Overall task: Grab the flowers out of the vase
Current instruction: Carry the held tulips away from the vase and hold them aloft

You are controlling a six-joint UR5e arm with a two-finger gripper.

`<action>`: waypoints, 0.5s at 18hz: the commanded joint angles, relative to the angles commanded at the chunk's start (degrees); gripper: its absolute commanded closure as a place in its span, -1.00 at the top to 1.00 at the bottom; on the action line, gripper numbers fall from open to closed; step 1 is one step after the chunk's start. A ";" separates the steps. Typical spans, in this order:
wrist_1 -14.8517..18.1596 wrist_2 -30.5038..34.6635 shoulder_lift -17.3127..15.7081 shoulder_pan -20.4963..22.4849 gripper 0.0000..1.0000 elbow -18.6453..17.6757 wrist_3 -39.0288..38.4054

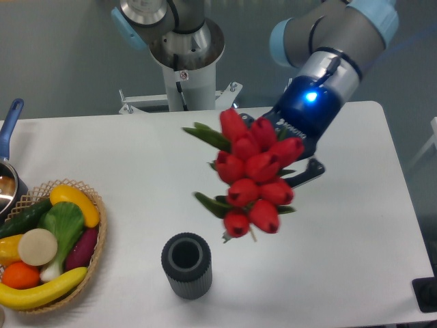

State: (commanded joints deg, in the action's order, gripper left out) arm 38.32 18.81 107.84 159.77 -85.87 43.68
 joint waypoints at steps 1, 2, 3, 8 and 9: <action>0.00 0.00 -0.09 1.32 -1.00 -0.09 0.27; 0.09 0.09 0.00 2.03 -1.00 -0.09 0.36; 0.09 0.52 0.09 2.55 -1.00 0.00 0.62; 0.26 17.80 -1.14 2.56 -1.00 -2.72 4.21; 0.26 22.10 -2.10 2.39 -1.00 -4.21 5.96</action>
State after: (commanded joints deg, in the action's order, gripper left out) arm 38.58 40.91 105.74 162.16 -90.07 49.64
